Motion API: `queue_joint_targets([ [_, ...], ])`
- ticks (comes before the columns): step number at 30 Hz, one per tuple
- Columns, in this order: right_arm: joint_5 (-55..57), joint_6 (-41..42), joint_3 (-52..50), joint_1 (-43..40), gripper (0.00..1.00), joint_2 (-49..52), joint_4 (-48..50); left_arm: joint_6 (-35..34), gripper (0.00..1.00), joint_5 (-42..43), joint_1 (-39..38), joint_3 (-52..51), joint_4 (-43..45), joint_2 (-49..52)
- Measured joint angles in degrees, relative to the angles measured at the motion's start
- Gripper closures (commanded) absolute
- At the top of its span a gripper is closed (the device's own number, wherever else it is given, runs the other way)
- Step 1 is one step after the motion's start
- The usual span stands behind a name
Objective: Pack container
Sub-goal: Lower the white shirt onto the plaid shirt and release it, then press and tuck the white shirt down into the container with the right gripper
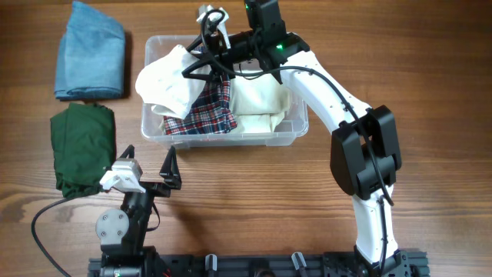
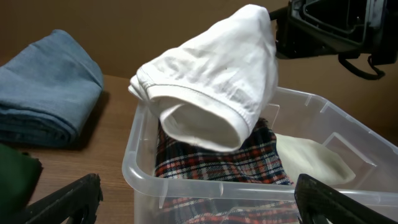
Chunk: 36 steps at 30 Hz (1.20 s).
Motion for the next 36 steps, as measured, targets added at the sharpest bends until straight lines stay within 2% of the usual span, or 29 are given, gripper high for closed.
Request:
queue_joint_targets([
  [8,-0.90,8.35,0.11,0.02,0.49,0.00,-12.33,0.00,0.00,0.00,0.00,0.00,0.00,0.00],
  [15,10.95,10.27,0.33,0.07,0.54,-0.02,-30.73,0.00,0.00,0.00,0.00,0.00,0.02,0.00],
  [18,17.46,10.82,0.33,0.09,0.53,-0.61,-37.40,0.00,0.00,0.00,0.00,0.00,0.00,0.00],
  [20,23.10,11.61,0.33,0.17,0.48,-1.51,-40.94,0.00,0.00,0.00,0.00,0.00,0.00,0.00],
  [25,33.57,14.62,0.33,0.28,0.35,-6.10,-43.52,0.00,0.00,0.00,0.00,0.00,0.00,0.00],
  [30,42.93,15.34,0.33,0.96,0.30,-8.24,-44.52,0.00,0.00,0.00,0.00,0.00,0.00,0.00],
  [36,57.83,13.77,0.33,6.56,0.30,-8.26,-41.90,0.00,0.00,0.00,0.00,0.00,0.00,0.00],
])
